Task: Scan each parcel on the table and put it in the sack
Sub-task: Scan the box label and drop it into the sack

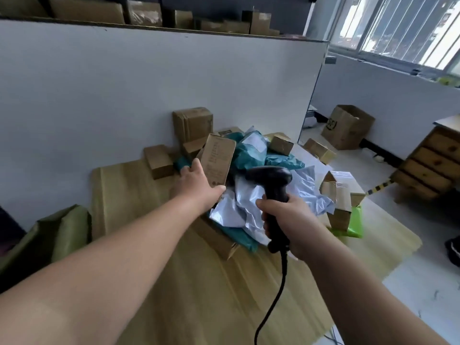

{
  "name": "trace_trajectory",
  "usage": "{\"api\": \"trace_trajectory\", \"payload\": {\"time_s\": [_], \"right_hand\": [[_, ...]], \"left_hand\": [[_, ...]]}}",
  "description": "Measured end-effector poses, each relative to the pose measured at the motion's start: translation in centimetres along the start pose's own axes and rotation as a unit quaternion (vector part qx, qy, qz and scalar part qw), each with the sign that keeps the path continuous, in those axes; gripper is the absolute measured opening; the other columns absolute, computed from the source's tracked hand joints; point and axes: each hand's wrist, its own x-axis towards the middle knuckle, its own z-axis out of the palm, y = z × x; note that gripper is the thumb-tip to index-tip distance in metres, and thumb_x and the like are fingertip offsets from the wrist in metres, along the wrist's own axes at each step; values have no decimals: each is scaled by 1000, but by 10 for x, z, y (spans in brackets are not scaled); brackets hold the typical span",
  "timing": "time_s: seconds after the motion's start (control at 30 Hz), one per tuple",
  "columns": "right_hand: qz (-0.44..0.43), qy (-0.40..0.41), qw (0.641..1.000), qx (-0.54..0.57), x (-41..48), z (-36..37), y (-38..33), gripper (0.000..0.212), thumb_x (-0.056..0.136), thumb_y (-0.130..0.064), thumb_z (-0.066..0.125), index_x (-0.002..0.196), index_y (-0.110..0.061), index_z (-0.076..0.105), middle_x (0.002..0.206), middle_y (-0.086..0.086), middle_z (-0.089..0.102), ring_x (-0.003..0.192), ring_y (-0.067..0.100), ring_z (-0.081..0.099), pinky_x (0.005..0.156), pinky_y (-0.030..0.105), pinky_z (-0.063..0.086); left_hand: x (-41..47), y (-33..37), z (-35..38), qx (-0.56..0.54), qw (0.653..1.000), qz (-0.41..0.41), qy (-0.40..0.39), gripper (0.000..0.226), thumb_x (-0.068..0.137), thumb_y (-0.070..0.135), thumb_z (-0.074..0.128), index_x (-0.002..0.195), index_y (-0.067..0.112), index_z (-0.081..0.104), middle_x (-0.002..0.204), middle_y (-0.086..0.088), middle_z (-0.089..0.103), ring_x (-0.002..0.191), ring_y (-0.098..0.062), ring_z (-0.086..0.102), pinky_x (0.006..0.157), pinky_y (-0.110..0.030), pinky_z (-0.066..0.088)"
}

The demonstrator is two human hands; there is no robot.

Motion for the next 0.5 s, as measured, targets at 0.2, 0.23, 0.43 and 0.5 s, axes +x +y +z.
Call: {"api": "trace_trajectory", "payload": {"time_s": [0.2, 0.23, 0.43, 0.5], "right_hand": [[21, -47, 999, -1, 68, -33, -1, 15, 90, -14, 65, 85, -10, 51, 53, -1, 50, 43, 17, 44, 43, 28, 37], [25, -53, 998, 1, 76, -37, 1, 15, 90, -15, 66, 85, -10, 52, 53, -1, 51, 43, 17, 45, 45, 29, 38], [35, -81, 996, 7, 97, -52, 9, 18, 87, -19, 67, 86, -10, 53, 56, 1, 52, 46, 20, 46, 48, 32, 38], [47, -96, 994, 16, 98, -52, 6, 18, 88, -19, 66, 84, -10, 50, 56, 3, 50, 44, 20, 43, 46, 32, 37]], "left_hand": [[47, 27, 44, 46, 995, -85, -11, 118, 68, 69, 66, 150, 20, -3, 146, -14, 26, 127, -31, 40, 100, -46, 40], [50, 27, 50, 51, 994, -91, -6, 122, 66, 69, 67, 149, 21, -7, 145, -13, 24, 126, -32, 40, 101, -47, 39], [65, 19, 64, 56, 991, -107, 52, 116, 72, 47, 70, 149, 22, -14, 139, -14, 29, 117, -31, 43, 93, -40, 41], [66, 10, 51, -47, 986, -151, 51, 113, 70, 35, 70, 149, 25, -11, 143, -10, 30, 121, -33, 44, 98, -43, 43]]}}
